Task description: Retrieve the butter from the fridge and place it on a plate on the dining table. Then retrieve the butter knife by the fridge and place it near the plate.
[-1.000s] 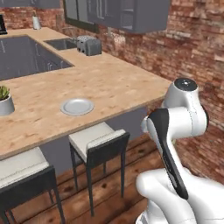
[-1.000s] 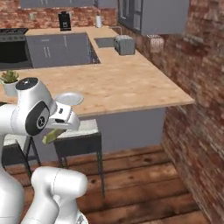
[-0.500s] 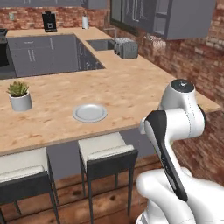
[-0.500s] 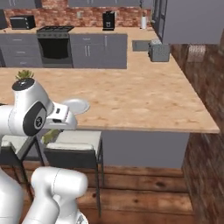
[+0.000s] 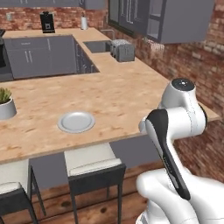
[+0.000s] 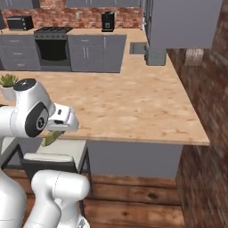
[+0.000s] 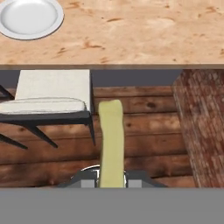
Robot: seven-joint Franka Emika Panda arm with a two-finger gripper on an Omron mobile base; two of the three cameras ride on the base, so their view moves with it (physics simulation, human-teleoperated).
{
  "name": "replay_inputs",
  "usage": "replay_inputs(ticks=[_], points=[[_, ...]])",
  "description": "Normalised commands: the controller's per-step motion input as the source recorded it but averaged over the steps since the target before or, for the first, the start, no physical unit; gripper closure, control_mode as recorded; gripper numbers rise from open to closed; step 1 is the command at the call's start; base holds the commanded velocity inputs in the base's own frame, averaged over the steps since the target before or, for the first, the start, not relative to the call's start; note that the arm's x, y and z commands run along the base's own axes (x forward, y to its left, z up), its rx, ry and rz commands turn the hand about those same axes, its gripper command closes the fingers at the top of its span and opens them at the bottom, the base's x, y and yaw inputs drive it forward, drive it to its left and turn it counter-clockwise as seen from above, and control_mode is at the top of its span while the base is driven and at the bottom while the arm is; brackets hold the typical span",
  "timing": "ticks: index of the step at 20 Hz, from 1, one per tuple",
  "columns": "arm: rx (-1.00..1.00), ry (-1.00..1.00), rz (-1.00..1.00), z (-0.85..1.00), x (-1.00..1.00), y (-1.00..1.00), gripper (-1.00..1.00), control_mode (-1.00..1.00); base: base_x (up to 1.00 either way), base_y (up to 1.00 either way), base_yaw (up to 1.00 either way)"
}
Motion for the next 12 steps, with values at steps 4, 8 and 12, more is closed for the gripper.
replay_inputs(ticks=[4, 8, 12], points=[[0.0, 0.0, 0.0, 0.0, 0.0, 0.0, 1.0, 1.0, 0.23, 0.59, 0.0], [0.0, 0.0, 0.0, 0.0, 0.0, 0.0, 1.0, 1.0, 0.13, 0.6, 0.0], [0.0, 0.0, 0.0, 0.0, 0.0, 0.0, 1.0, 1.0, 0.12, 0.59, 0.0]])
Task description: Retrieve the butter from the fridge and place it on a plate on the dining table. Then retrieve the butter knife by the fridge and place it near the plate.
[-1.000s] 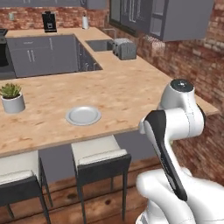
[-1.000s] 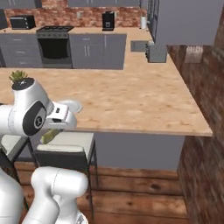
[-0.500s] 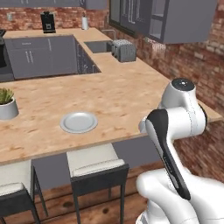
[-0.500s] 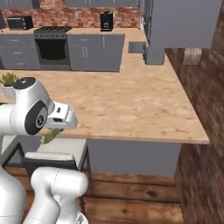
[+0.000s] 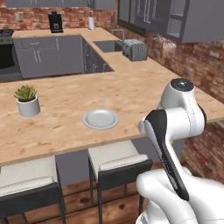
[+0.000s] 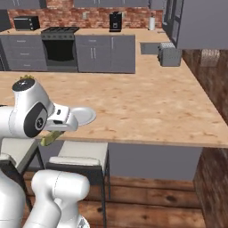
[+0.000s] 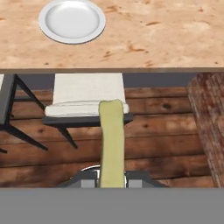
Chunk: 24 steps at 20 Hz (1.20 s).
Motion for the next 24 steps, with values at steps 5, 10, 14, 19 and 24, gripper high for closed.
replay_inputs(ticks=[5, 10, 14, 19, 24], points=[[0.0, 0.0, 0.0, 0.0, 0.0, 0.0, 1.0, 1.0, 0.24, 0.45, 0.0], [0.0, 0.0, 0.0, 0.0, 0.0, 0.0, 1.0, 1.0, 0.47, 0.02, 0.01], [0.0, 0.0, 0.0, 0.0, 0.0, 0.0, 1.0, 1.0, 0.6, 0.0, 0.04], [0.0, 0.0, 0.0, 0.0, 0.0, 0.0, 1.0, 1.0, 0.48, 0.0, 0.01], [0.0, 0.0, 0.0, 0.0, 0.0, 0.0, 1.0, 1.0, 0.14, 0.0, 0.0]])
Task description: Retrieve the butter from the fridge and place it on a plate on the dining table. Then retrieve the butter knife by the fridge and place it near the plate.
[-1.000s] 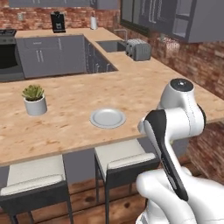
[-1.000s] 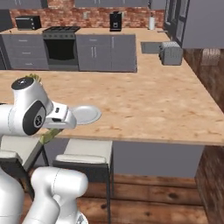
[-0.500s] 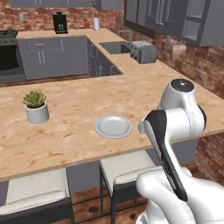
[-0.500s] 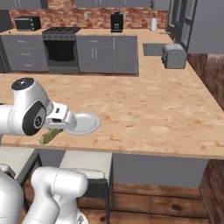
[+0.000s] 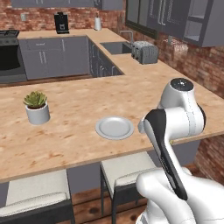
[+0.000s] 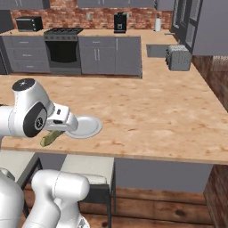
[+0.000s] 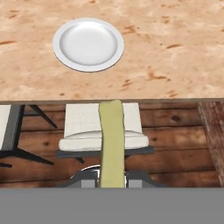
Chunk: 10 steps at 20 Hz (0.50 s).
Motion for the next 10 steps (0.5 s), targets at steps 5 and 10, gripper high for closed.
replay_inputs(ticks=[5, 10], points=[[0.0, 0.0, 0.0, 0.0, 0.0, 0.0, 1.0, 1.0, 0.01, 0.0, 0.0], [0.0, 0.0, 0.0, 0.0, 0.21, 0.0, 1.0, -1.0, 0.0, 0.0, 0.0]])
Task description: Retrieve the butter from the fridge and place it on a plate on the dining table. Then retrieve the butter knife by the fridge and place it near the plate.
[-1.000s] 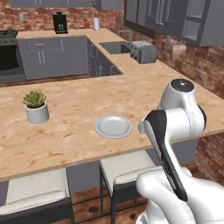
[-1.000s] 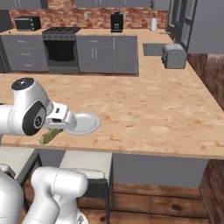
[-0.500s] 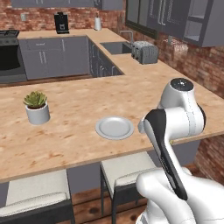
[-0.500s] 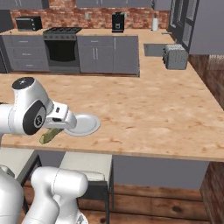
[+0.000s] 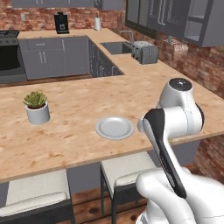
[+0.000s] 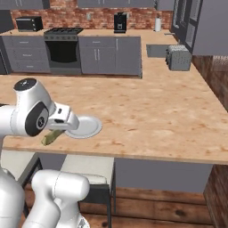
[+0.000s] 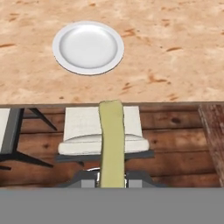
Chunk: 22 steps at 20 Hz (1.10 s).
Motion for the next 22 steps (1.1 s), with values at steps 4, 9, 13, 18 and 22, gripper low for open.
replay_inputs(ticks=[4, 9, 13, 18, 22], points=[[0.0, 0.0, 0.01, 0.0, 0.65, 0.0, 1.0, -1.0, 0.0, 0.0, 0.0], [0.03, 0.0, 0.0, -0.06, 0.97, 0.07, 1.0, -1.0, 0.0, 0.0, 0.0], [0.05, 0.08, -0.01, -0.16, 1.0, 0.33, 1.0, -1.0, 0.0, 0.0, 0.0], [0.02, 0.05, -0.02, -0.24, 0.9, 0.35, 1.0, -1.0, 0.0, 0.0, 0.0], [0.0, 0.03, 0.0, -0.22, 0.69, 0.13, 1.0, -1.0, 0.0, 0.0, 0.0]])
